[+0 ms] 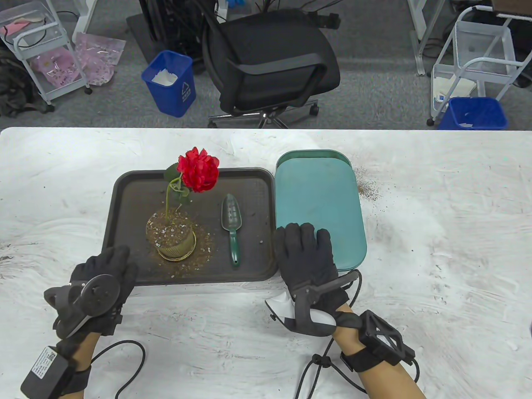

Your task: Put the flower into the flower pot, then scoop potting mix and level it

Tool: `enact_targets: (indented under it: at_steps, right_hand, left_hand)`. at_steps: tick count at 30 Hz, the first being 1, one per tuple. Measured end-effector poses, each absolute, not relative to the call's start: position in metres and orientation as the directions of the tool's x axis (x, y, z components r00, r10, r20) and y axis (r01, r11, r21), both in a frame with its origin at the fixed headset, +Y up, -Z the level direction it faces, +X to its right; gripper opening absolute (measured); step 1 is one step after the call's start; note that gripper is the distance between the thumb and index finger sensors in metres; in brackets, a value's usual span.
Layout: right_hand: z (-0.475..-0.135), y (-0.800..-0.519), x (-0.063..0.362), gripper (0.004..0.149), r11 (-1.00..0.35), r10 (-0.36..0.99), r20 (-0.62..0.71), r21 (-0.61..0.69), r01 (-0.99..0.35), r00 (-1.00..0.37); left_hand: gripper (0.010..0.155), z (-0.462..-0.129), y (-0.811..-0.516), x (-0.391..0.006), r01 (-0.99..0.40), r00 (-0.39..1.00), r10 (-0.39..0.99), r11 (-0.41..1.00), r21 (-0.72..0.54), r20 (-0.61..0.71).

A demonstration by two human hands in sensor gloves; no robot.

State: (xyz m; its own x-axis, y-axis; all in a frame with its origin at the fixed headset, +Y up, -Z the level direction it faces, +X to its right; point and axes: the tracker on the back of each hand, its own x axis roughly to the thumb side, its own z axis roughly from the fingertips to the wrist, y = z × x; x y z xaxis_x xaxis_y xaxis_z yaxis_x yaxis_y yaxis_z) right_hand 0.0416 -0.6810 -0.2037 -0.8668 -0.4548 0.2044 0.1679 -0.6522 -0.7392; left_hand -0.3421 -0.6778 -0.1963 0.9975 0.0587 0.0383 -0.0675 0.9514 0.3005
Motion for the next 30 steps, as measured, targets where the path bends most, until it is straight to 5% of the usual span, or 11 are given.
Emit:
enact_targets:
  at_steps: [9,15,21,26,30]
  right_hand:
    - [-0.230,-0.678,0.046,0.065,-0.720,-0.443,0.240,-0.670,0.183,-0.863]
    - [-0.245,-0.664,0.051,0.070,-0.875,-0.306,0.329,-0.467,0.128,-0.894]
    - [-0.241,-0.667,0.052,0.074,-0.907,-0.279,0.341,-0.400,0.130,-0.898]
    - [-0.201,-0.649,0.062,0.071,-0.816,-0.174,0.375,-0.572,-0.080,-0.910]
    - [-0.173,-0.644,0.081,0.069,-0.771,-0.110,0.366,-0.619,-0.153,-0.924]
  left_hand:
    - [0.058,-0.197,-0.679,-0.343,-0.068,0.997,0.059,0.951,0.301,0.040]
    - [0.058,-0.197,-0.679,-0.343,-0.068,0.997,0.059,0.951,0.302,0.040]
    - [0.058,-0.195,-0.675,-0.340,-0.066,0.997,0.052,0.945,0.320,0.053]
    - [0.060,-0.187,-0.665,-0.333,-0.068,0.996,0.042,0.927,0.369,0.077]
    - [0.075,-0.180,-0.658,-0.320,-0.087,0.982,0.018,0.925,0.371,0.187]
